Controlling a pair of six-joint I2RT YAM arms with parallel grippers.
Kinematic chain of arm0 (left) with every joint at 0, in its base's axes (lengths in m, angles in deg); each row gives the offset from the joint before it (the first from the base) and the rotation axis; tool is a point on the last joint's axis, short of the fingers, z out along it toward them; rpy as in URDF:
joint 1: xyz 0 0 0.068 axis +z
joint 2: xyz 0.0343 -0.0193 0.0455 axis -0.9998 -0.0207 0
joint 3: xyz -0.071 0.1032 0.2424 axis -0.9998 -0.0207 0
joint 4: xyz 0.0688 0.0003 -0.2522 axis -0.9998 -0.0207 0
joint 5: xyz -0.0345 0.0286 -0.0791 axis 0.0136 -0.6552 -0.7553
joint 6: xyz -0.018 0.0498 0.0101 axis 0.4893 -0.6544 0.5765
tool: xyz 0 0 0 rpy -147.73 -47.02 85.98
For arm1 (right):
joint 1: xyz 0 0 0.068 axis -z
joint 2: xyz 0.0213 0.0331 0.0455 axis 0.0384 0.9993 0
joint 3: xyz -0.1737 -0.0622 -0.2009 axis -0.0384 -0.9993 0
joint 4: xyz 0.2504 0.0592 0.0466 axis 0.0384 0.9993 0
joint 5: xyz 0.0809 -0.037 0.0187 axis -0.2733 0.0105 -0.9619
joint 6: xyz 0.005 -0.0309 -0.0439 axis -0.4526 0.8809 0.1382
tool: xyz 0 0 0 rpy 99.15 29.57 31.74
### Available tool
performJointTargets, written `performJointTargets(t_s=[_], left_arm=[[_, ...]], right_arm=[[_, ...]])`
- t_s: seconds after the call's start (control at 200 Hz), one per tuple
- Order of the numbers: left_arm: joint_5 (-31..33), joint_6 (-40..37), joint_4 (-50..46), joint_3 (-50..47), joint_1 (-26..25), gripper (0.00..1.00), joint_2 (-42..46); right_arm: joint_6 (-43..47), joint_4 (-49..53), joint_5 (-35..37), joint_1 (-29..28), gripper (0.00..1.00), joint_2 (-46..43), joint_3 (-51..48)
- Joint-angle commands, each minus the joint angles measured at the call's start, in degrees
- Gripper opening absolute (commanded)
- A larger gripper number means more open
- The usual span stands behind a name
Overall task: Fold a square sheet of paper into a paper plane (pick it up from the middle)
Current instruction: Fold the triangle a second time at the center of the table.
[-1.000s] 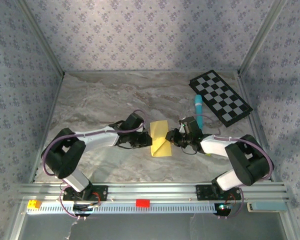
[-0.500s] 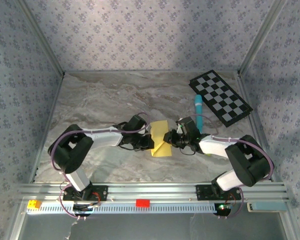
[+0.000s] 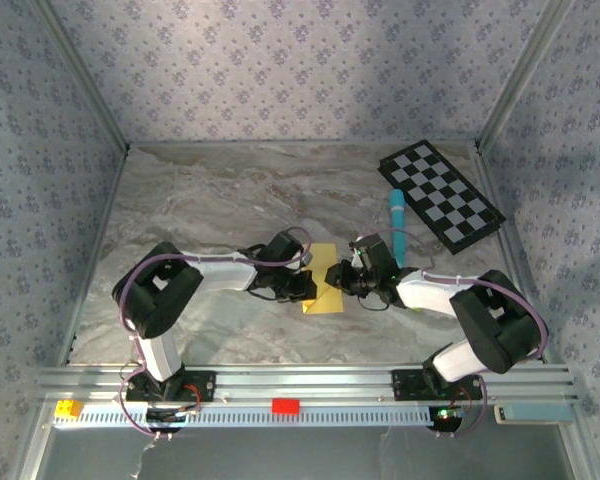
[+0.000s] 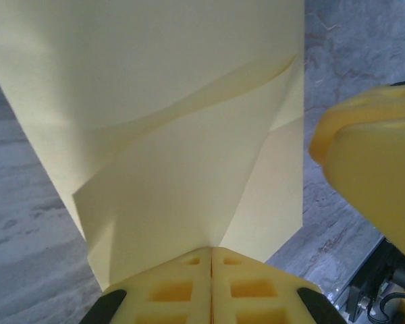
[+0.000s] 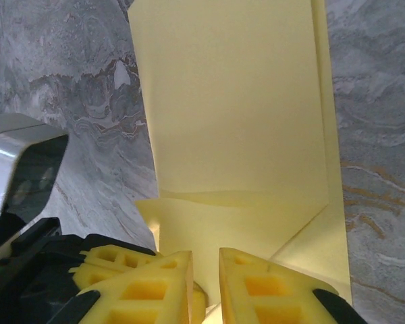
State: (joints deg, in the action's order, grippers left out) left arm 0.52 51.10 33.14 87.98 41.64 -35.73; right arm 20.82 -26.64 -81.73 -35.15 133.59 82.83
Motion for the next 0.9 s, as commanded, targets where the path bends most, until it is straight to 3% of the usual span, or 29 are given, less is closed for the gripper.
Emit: performJointTargets(t_s=[0.0,0.41,0.895], left_arm=[[-1.3,0.4,1.2,1.5,-0.8,0.07,-1.3],[-1.3,0.7,2.3,1.7,-1.4,0.08,-2.0],[0.4,0.9,-0.4,-3.1,-1.3,0.11,7.7]], right_arm=[[0.0,-0.3,-1.0,-0.4,0.16,1.0,2.1],[-3.0,-1.6,1.2,0.0,0.05,9.1,2.8],[-2.8,-3.3,2.1,1.1,0.03,10.7,-0.7]])
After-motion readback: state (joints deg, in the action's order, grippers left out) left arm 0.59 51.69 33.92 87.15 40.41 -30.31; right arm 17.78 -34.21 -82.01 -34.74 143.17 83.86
